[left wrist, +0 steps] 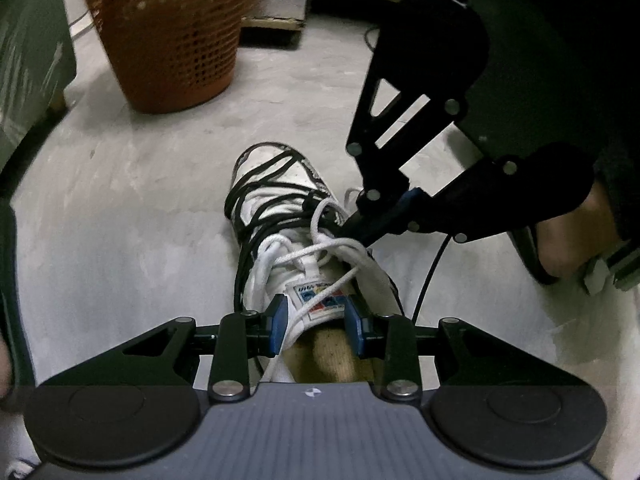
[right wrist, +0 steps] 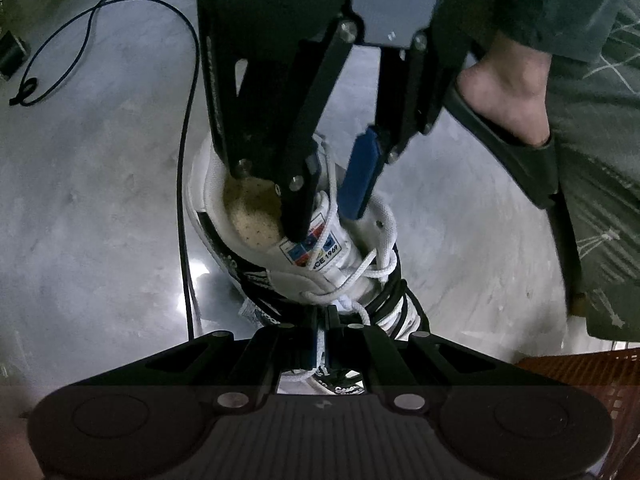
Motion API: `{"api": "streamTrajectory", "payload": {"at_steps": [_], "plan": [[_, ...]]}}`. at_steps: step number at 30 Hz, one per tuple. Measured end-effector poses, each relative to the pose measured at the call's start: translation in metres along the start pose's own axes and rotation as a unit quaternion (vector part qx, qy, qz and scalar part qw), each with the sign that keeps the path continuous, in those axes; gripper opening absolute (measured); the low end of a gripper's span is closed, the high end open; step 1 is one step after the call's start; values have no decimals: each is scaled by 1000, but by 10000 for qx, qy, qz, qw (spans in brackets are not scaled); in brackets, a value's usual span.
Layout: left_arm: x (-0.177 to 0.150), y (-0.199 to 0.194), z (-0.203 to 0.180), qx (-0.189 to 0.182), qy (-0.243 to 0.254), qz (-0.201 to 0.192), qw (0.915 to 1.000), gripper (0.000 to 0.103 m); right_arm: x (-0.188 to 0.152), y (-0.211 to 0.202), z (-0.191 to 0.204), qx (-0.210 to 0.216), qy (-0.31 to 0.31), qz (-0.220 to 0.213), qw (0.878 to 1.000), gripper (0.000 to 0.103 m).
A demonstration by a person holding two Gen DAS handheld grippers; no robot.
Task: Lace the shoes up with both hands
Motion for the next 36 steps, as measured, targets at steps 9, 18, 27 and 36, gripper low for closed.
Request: {"api": "streamTrajectory", "payload": {"at_steps": [9, 18, 27, 36], "plan": [[-1, 0, 11, -3, -128, 9, 9999, 34, -6, -5, 7, -194, 19, 39, 9998, 26], [1, 0, 20, 34, -138, -2, 9999, 34, -18, -11, 3, -55, 906, 77, 9958, 27], [5, 6, 16, 40, 233, 14, 9997, 34, -20, -7, -11, 18, 2005, 46, 9797, 27], [7, 11, 13, 49, 138, 40, 9999, 34, -32, -3, -23, 333, 3125, 155, 9492, 23]]}}
Point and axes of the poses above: each gripper's, at about its wrist camera, not at the fingertips, and y roughly the way its jaws point, z to its left, x to its top, the point moved 3 cm from there along y, roughly the way its jaws point, and after that the axes turned 2 degrees about -x, right-handed, at the moved point
